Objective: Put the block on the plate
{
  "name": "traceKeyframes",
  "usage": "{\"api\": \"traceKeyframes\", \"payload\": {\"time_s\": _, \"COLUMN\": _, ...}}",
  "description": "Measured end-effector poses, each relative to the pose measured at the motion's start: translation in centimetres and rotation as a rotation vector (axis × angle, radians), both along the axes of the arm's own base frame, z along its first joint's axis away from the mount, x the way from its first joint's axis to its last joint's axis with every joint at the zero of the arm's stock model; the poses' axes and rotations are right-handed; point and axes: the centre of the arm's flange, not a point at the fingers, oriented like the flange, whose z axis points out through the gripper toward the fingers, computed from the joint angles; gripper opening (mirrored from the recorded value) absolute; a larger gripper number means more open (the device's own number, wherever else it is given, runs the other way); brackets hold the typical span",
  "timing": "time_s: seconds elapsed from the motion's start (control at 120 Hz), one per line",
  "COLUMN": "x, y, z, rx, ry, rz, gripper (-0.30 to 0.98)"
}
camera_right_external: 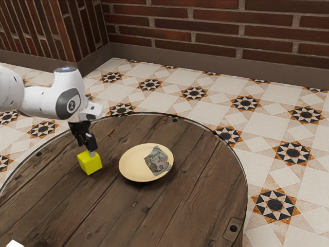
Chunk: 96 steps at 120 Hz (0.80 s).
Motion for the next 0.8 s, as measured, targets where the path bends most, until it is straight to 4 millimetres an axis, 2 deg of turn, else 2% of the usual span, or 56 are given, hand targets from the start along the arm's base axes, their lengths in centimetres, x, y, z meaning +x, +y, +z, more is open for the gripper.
{"api": "traceKeyframes", "payload": {"time_s": 0.417, "x": 0.1, "y": 0.1, "z": -6.0, "rx": -0.026, "ry": -0.021, "rz": -0.083, "gripper": 0.68}}
{"api": "traceKeyframes", "payload": {"time_s": 0.5, "x": 0.2, "y": 0.2, "z": -6.1, "rx": -0.025, "ry": -0.03, "rz": -0.097, "gripper": 0.49}}
{"api": "traceKeyframes", "payload": {"time_s": 0.6, "x": 0.3, "y": 0.0, "z": -5.8, "rx": -0.021, "ry": -0.042, "rz": -0.115, "gripper": 0.45}}
{"api": "traceKeyframes", "payload": {"time_s": 0.667, "x": 0.4, "y": -0.1, "z": -4.7, "rx": -0.019, "ry": -0.053, "rz": -0.127, "gripper": 0.42}}
{"api": "traceKeyframes", "payload": {"time_s": 0.75, "x": 0.4, "y": -0.2, "z": -1.8, "rx": -0.018, "ry": -0.075, "rz": -0.14, "gripper": 0.4}}
{"api": "traceKeyframes", "payload": {"time_s": 0.8, "x": 0.5, "y": -1.0, "z": 0.5, "rx": -0.017, "ry": -0.093, "rz": -0.159, "gripper": 0.4}}
